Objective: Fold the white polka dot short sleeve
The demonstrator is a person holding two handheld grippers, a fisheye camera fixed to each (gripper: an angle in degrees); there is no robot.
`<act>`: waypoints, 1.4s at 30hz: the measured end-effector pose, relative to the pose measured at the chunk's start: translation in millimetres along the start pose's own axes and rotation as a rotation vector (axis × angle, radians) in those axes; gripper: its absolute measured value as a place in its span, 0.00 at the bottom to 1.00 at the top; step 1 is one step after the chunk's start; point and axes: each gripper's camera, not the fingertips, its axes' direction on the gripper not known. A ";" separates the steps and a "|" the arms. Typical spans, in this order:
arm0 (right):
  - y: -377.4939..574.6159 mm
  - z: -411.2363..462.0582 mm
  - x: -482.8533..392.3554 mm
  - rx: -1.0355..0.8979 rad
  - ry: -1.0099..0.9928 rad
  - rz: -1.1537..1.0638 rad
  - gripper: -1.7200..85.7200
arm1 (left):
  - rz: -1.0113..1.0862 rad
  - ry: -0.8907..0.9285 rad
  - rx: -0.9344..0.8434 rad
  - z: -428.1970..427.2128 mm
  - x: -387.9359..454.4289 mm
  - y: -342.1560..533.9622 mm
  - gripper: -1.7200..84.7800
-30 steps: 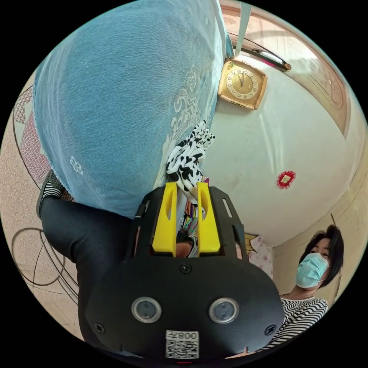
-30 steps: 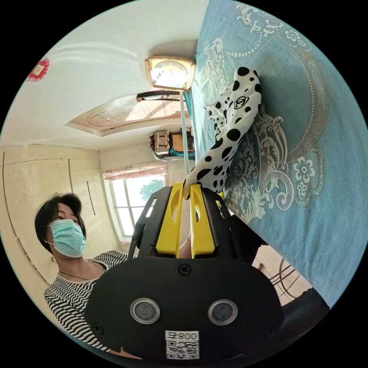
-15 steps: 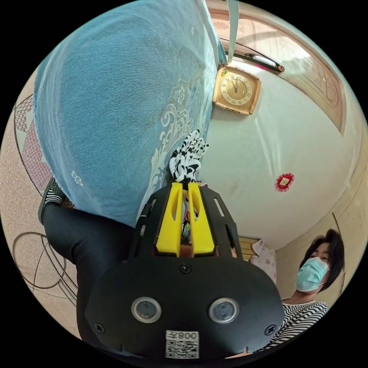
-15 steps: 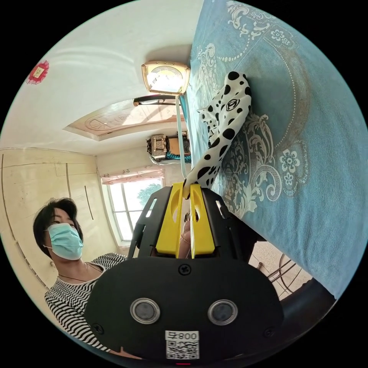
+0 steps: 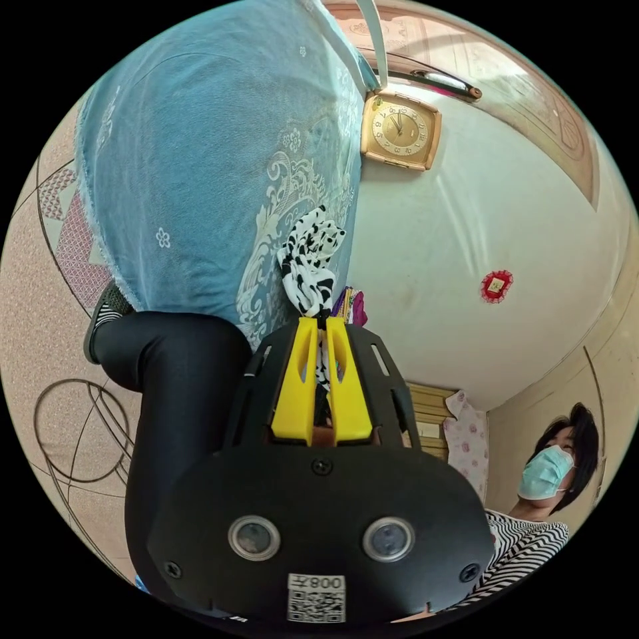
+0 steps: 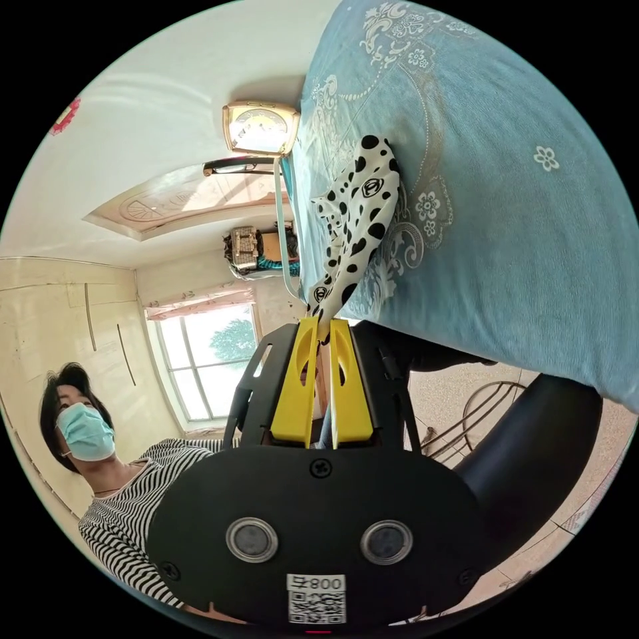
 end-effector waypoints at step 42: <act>353.8 -18.5 -354.1 0.355 -0.136 -0.400 0.04 | 0.315 0.259 -0.320 175.0 -119.5 164.8 0.05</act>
